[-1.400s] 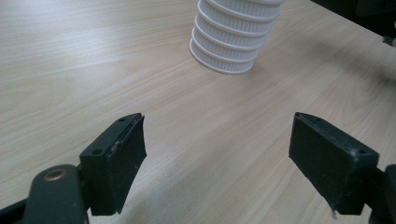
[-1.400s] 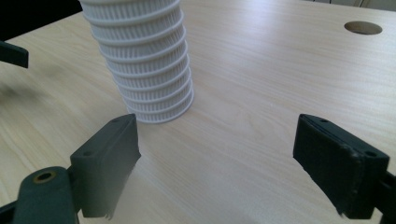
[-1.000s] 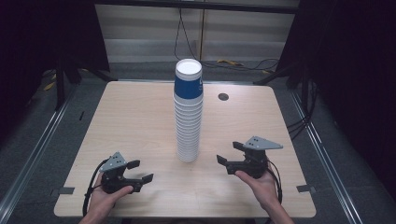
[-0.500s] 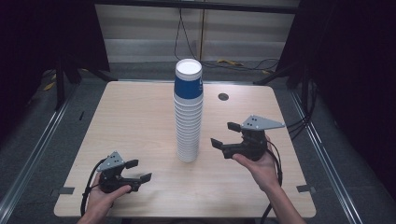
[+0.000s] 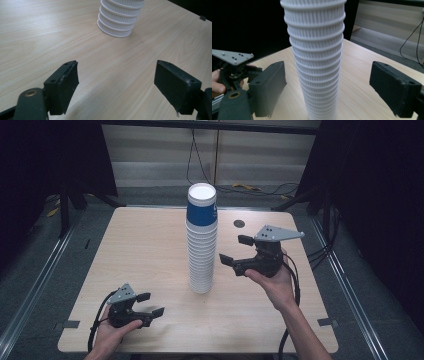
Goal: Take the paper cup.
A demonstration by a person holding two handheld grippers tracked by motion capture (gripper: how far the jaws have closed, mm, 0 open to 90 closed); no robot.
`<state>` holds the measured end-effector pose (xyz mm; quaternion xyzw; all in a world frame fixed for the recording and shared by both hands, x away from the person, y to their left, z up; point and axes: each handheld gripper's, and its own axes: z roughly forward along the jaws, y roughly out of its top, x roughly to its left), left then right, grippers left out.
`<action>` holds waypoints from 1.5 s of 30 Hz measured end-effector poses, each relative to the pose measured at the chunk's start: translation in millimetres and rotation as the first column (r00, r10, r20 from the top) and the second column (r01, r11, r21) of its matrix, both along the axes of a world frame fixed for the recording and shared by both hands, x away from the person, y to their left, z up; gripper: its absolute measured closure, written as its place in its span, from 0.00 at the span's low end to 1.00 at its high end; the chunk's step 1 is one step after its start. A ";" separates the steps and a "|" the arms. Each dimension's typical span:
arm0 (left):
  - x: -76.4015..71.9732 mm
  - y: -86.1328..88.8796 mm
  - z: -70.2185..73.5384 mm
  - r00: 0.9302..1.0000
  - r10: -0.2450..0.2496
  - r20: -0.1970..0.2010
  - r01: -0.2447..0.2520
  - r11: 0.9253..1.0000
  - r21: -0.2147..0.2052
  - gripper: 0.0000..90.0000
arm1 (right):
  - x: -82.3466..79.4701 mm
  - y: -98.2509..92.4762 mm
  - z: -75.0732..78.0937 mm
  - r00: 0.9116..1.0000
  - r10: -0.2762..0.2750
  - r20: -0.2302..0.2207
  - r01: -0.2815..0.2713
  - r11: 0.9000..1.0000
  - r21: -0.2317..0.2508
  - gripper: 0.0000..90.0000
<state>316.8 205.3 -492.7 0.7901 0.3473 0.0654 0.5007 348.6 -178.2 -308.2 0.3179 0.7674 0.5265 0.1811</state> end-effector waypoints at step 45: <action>2.0 -0.9 -1.7 1.000 -0.011 -0.022 0.010 1.000 -0.015 0.23 | 60.6 66.4 97.3 0.990 0.136 0.025 -0.134 0.990 -0.051 0.17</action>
